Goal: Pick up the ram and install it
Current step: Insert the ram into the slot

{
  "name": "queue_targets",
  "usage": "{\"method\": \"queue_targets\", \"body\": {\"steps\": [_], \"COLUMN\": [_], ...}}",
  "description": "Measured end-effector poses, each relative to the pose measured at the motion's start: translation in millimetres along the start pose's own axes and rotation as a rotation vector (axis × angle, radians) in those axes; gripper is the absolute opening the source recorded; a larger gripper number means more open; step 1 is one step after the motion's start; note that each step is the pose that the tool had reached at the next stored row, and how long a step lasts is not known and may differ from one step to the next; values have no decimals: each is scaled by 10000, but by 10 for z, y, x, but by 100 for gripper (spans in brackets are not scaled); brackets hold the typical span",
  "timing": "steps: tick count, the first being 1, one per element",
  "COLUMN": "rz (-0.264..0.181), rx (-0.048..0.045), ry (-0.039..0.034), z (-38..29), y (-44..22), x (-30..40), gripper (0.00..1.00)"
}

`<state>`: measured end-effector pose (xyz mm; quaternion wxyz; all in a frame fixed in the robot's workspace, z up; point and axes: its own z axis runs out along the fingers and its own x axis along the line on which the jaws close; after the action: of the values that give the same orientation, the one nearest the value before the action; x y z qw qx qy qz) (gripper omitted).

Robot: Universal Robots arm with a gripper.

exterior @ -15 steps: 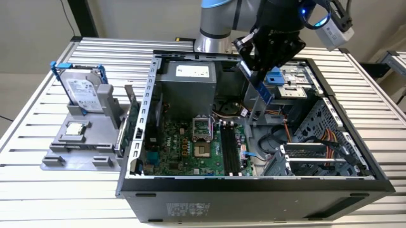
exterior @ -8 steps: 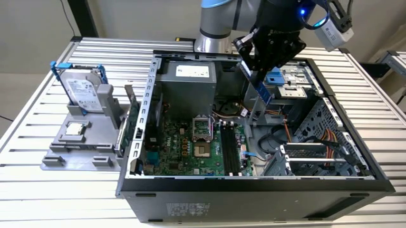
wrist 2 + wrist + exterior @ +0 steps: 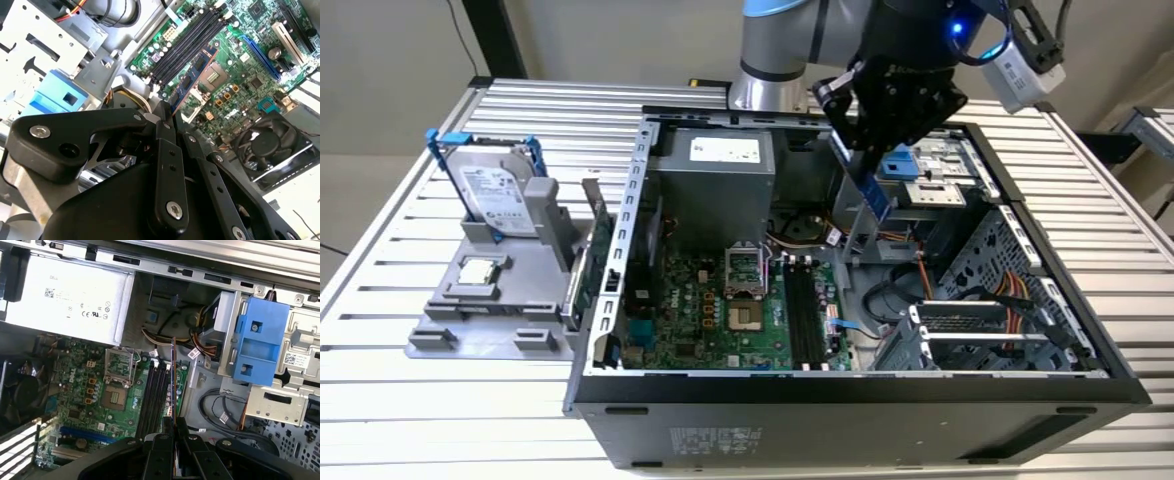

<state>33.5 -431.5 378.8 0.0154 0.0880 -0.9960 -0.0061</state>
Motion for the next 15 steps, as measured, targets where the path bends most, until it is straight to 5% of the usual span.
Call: {"method": "queue_targets", "body": {"steps": [8,15], "rz": [28,82], "rx": [0,-3], "ry": [0,-2], "z": [27,43], "y": [-68,-133], "x": [-87,-97], "gripper": [0,0]}}
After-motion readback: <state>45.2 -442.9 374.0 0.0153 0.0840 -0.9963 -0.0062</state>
